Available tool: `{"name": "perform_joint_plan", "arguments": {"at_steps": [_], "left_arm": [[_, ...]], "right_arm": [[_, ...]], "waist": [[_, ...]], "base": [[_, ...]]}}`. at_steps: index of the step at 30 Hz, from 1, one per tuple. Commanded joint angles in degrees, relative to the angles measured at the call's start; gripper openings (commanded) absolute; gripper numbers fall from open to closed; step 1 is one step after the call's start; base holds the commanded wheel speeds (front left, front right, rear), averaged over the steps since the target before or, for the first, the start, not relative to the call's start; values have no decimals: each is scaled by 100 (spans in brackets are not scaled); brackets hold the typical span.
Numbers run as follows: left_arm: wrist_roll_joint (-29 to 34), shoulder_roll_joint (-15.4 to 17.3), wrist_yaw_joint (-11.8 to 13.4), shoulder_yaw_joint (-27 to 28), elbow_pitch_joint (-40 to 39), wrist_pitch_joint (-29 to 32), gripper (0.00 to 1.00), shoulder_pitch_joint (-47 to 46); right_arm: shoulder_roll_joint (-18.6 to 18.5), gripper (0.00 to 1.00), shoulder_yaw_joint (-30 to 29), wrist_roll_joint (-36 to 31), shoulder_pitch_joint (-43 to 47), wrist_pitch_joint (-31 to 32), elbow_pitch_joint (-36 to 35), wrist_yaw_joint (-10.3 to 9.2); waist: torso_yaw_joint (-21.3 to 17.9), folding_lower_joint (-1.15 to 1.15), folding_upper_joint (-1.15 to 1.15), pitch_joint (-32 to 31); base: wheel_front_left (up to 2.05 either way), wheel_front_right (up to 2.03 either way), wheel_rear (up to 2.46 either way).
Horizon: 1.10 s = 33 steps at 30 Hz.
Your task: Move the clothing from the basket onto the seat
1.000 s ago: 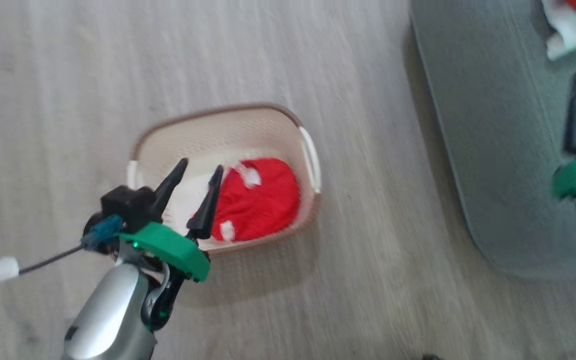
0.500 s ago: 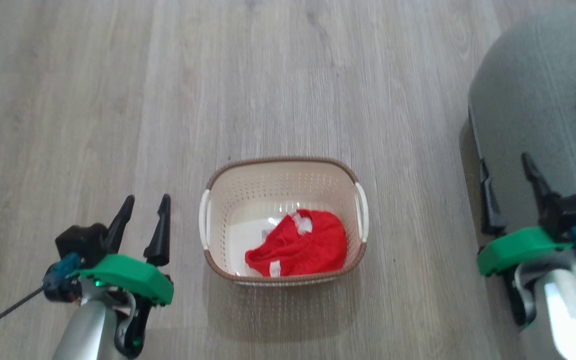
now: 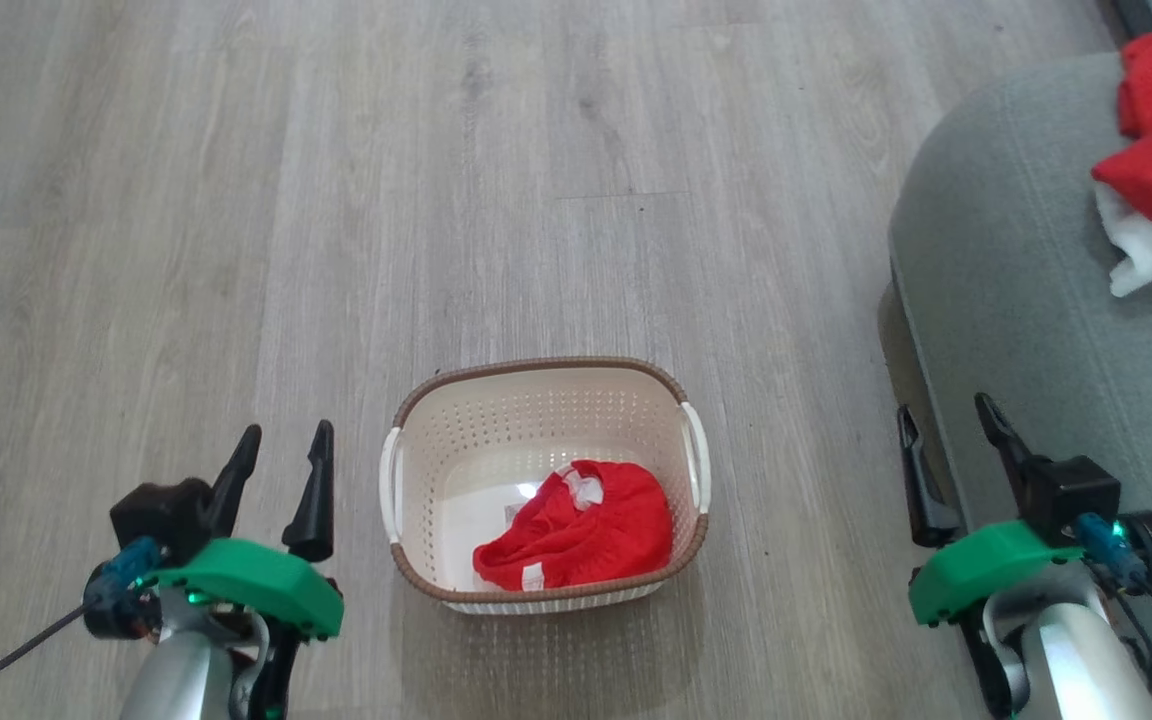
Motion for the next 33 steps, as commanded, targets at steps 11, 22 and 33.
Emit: {"name": "perform_joint_plan", "arguments": {"at_steps": [11,22,33], "left_arm": [[0,88,-7,57,-206,-55,100,-119],[65,350,-7,-882,341,-46,100,-1216],[233,540,-7,-2373,1794,1505,100,-3888]], "right_arm": [[15,100,160,106,-166,-52,-224,-2],[16,100,123,193,-888,-52,-817,-2],[16,100,257,349,-2121,-52,-1523,-2]], "waist": [[-122,1,0,126],[-274,1,0,1633],[-661,1,0,3918]], "base": [[0,0,0],[0,0,0],[0,0,0]]}}
